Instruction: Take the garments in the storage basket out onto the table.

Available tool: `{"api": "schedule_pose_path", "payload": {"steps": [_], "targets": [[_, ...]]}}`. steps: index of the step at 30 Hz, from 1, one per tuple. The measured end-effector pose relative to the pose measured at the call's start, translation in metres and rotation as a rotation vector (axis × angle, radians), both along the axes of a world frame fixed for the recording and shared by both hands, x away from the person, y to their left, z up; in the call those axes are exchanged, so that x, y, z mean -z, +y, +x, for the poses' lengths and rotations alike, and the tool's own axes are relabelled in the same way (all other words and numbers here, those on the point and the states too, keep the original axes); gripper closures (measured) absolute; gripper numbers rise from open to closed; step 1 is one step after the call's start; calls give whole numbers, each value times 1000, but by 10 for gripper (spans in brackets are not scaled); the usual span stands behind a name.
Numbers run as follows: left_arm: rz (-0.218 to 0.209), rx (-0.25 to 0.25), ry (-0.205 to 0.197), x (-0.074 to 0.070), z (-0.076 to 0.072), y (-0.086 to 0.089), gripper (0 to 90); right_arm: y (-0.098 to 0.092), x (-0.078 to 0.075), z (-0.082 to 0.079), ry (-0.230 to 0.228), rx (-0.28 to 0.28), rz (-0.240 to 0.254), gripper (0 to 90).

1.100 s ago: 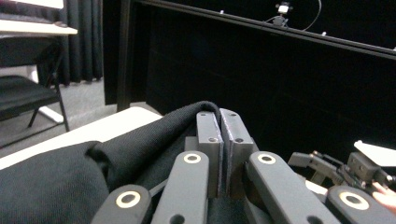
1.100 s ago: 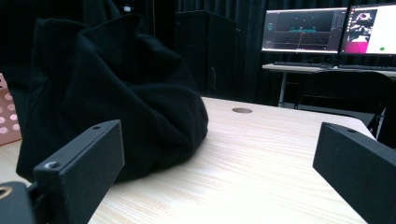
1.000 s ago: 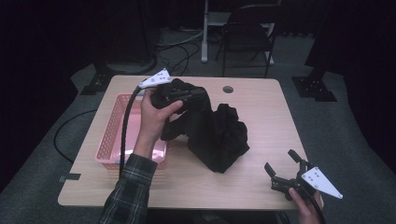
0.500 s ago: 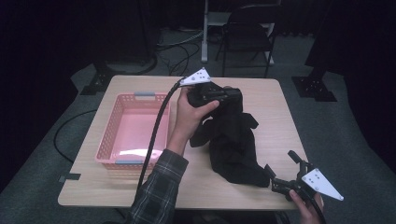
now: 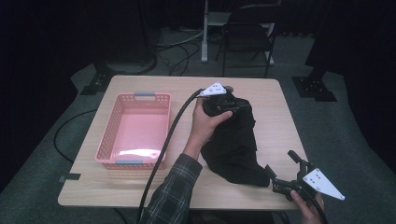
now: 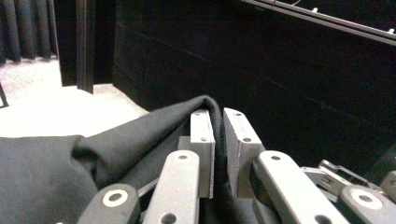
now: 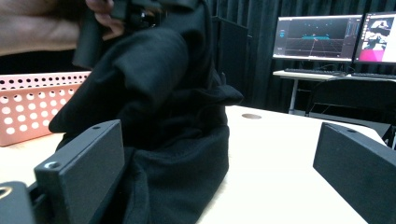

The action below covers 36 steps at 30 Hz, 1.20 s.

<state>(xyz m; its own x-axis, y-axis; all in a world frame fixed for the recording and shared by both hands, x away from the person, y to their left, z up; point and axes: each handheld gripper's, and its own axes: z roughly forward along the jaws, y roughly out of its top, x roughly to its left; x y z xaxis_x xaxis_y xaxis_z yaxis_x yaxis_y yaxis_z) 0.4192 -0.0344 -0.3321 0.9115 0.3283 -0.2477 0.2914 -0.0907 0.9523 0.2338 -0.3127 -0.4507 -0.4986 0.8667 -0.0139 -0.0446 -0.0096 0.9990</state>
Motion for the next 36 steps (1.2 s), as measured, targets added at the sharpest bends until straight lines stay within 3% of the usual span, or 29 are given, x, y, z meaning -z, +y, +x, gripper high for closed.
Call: {"api": "schedule_pose_path", "payload": {"steps": [7,10,14,17,24,28,31,34,36], "targets": [[31,-19,46,26,5,-6,792,0,0,0,1,-3,-2,15],[58,-30,59,39,5,-9,667,0,0,0,0,-4,-1,15],[73,-32,46,40,3,-12,337,0,0,1,4,-6,-2,15],[72,-26,26,39,0,-12,207,0,0,1,6,-7,-1,15],[67,-26,-8,37,-7,-6,119,1,0,0,4,-10,-7,14],[63,-33,-38,35,-11,-3,111,1,0,0,3,-8,-11,15],[107,-46,-65,34,-14,-2,110,1,0,0,3,-5,-13,15],[92,-57,-78,32,-17,2,109,1,0,0,5,-4,-15,15],[78,-72,-74,30,-17,4,18,2,0,0,6,-3,-16,15]]}}
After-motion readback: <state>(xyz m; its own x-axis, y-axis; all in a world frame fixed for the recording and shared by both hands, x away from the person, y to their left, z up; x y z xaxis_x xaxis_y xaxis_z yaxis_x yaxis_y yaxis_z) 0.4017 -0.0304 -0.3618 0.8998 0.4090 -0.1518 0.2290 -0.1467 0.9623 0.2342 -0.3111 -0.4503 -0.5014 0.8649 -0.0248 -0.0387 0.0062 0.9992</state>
